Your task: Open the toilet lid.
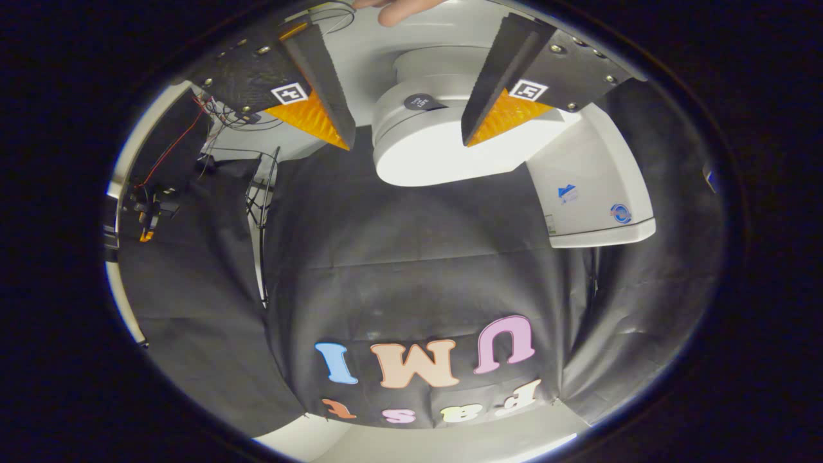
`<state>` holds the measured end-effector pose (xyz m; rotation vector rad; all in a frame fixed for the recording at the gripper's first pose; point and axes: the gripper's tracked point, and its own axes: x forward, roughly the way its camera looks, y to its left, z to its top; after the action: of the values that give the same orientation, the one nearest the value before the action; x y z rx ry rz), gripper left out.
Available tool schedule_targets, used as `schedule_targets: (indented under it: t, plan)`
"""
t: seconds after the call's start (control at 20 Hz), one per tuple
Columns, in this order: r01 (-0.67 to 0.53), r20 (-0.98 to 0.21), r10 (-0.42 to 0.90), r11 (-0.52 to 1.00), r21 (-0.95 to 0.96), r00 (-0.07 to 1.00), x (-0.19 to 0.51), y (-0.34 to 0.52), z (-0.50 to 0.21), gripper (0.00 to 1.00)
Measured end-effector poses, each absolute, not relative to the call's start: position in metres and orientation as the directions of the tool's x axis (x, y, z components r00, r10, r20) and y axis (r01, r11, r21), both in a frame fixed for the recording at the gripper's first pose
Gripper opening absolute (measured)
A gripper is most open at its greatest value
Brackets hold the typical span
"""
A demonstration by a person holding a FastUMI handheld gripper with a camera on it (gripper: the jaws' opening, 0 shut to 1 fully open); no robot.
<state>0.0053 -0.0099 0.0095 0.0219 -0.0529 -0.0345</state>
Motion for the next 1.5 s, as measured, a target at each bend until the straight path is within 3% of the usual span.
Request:
schedule_targets:
  t: [0.3, 0.65, 1.05, 1.5]
  plan:
    - [0.050, -0.010, -0.049, 0.997, 0.058, 0.999, 0.025, -0.009, -0.013, 0.98]
    - [0.006, -0.038, 0.005, 0.960, 0.281, 0.999, 0.056, -0.002, -0.043, 0.98]
    - [0.028, -0.029, -0.012, 0.762, 0.647, 1.000, 0.082, -0.022, -0.083, 0.99]
    - [0.035, -0.076, 0.044, 0.602, 0.797, 0.996, 0.119, -0.006, -0.118, 0.97]
